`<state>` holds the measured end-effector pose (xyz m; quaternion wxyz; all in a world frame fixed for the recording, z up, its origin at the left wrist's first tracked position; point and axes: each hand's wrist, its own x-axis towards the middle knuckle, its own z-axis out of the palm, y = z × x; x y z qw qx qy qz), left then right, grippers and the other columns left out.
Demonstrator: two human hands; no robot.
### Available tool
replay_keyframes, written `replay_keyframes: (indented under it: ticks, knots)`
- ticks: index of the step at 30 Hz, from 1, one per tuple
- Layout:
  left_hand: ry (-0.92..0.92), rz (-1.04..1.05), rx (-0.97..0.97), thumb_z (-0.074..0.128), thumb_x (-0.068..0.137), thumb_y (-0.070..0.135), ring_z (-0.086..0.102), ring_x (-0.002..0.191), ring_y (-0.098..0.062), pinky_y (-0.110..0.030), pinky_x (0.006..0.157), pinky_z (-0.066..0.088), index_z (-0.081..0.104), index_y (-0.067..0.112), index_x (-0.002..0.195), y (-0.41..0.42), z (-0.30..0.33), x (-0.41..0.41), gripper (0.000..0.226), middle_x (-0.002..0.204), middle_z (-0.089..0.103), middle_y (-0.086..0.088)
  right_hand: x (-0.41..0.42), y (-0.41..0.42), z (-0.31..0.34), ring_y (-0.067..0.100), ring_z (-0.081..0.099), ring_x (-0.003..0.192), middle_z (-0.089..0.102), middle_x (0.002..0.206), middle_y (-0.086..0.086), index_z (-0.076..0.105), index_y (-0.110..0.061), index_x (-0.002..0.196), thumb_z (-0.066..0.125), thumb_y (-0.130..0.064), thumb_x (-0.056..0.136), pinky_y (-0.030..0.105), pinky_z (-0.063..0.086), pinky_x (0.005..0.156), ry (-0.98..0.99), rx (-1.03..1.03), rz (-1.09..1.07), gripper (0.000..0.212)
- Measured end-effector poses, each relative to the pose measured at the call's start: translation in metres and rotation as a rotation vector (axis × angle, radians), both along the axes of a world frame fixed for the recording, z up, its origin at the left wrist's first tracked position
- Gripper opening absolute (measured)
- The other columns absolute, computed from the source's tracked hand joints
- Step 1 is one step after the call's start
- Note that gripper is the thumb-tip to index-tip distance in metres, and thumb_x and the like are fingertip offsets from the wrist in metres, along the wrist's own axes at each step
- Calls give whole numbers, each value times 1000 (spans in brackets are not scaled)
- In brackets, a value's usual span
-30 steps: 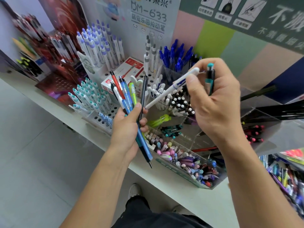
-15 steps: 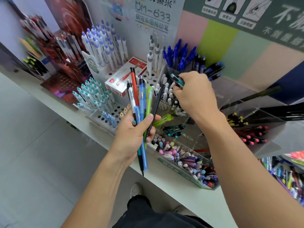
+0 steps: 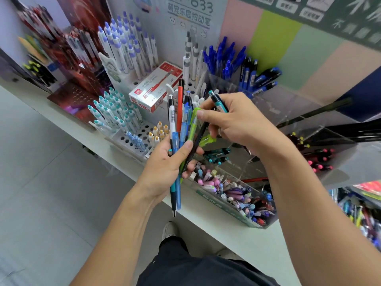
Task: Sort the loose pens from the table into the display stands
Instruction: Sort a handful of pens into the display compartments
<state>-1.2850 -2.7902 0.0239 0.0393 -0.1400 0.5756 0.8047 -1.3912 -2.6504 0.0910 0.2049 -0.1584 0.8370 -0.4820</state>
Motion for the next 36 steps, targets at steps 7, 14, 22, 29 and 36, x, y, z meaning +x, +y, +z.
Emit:
replay_keyframes:
  ticks: [7,14,22,29,36]
  knots:
    - [25,-88,-99,54,100,8,51,60,-11,-22,48,41,58,20,113,-6,-13,3,18,80,68,4,4,-2,3,6,40,36,59,58,9,59,-18,83,55,-10,100,18,30,37,39,-401,-309,19]
    - [-54,155,57,52,103,7,44,54,-8,-17,44,35,59,18,113,-15,-23,4,17,80,62,1,6,16,-21,31,63,66,66,74,10,60,-17,91,55,-16,100,50,52,63,602,-294,-463,10]
    - [-78,194,29,52,103,9,45,56,-8,-17,45,37,59,20,112,-17,-25,-2,16,81,63,1,18,1,-63,27,65,69,68,76,7,62,-13,101,56,-19,102,45,51,63,509,-172,-372,8]
    - [-72,186,34,54,102,8,48,56,-9,-19,45,38,59,16,114,-13,-24,1,16,79,68,1,38,4,-89,12,56,58,65,72,-3,66,-16,102,62,-22,96,29,45,55,601,-9,-240,9]
    - [-75,151,20,56,100,8,49,56,-10,-19,45,39,57,15,110,-7,-20,-2,12,82,71,-2,37,11,-102,24,63,76,66,80,-2,67,-21,90,62,-30,96,38,52,66,439,446,-96,12]
